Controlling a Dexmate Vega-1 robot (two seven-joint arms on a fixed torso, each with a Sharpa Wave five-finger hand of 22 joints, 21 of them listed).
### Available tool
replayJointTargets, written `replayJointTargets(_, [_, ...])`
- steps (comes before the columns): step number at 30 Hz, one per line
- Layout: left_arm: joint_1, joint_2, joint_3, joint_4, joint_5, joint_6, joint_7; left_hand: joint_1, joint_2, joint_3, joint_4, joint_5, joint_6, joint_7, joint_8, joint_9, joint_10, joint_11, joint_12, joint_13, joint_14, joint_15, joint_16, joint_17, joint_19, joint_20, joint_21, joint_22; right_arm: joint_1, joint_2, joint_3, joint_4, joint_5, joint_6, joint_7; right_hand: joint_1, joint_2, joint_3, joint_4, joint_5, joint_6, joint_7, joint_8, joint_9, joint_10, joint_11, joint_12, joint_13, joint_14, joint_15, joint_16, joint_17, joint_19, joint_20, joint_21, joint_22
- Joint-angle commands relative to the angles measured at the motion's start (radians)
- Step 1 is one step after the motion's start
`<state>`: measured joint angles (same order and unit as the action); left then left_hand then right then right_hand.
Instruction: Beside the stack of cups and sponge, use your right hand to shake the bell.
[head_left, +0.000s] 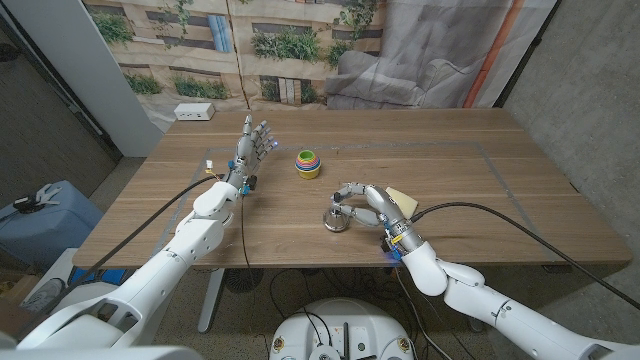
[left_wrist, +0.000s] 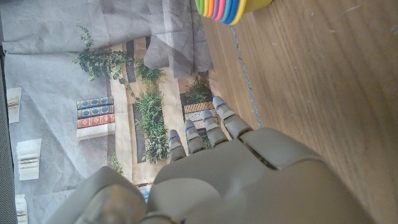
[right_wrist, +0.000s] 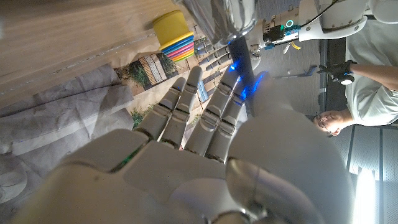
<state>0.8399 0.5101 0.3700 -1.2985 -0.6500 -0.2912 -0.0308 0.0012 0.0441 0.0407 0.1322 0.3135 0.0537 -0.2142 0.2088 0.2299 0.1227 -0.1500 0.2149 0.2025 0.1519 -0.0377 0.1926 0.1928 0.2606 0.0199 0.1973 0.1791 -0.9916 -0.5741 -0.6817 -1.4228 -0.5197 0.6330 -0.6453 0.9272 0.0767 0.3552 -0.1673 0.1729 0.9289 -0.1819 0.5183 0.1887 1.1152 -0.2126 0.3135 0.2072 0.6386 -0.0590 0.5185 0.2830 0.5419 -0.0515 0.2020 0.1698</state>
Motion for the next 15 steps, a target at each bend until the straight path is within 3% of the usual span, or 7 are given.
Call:
replayJointTargets(1, [0.0,0.0,0.0,0.0,0.0,0.0,0.0,0.001,0.009,0.001,0.007,0.007,0.001,-0.008,0.006,0.004,0.003,-0.008,0.006,0.005,0.011,-0.096,0.006,0.005,0.008,0.002,0.007,0.006,-0.026,-0.036,0.041,-0.075,0.073,-0.006,0.086,0.001,0.007,0.005,0.005,0.002,0.009,0.007,0.003,0.003,0.009,0.0,0.006,0.002,0.01,-0.164,0.002,-0.001,0.0,-0.076,-0.003,0.002])
replayJointTargets(10, [0.0,-0.001,0.0,0.001,0.0,0.0,0.0,0.001,0.009,0.001,0.007,0.007,0.001,-0.008,0.006,0.004,0.003,-0.008,0.006,0.005,0.011,-0.096,0.006,0.005,0.008,0.001,0.007,0.006,-0.038,-0.05,0.082,-0.124,0.129,-0.008,0.161,-0.005,0.006,0.004,0.008,0.001,0.009,0.006,0.0,0.003,0.012,-0.001,0.003,0.001,0.012,-0.163,-0.006,-0.007,-0.004,-0.076,-0.005,0.002])
replayJointTargets(15, [0.0,-0.001,0.0,0.0,0.0,0.0,0.0,0.001,0.009,0.001,0.007,0.007,0.001,-0.008,0.006,0.004,0.003,-0.007,0.006,0.005,0.011,-0.096,0.006,0.005,0.008,0.001,0.007,0.006,-0.033,-0.045,0.105,-0.112,0.125,0.02,0.154,-0.008,0.007,0.004,0.01,0.001,0.01,0.009,0.0,0.003,0.012,-0.001,0.001,0.001,0.014,-0.162,-0.01,-0.009,-0.007,-0.077,-0.006,0.001])
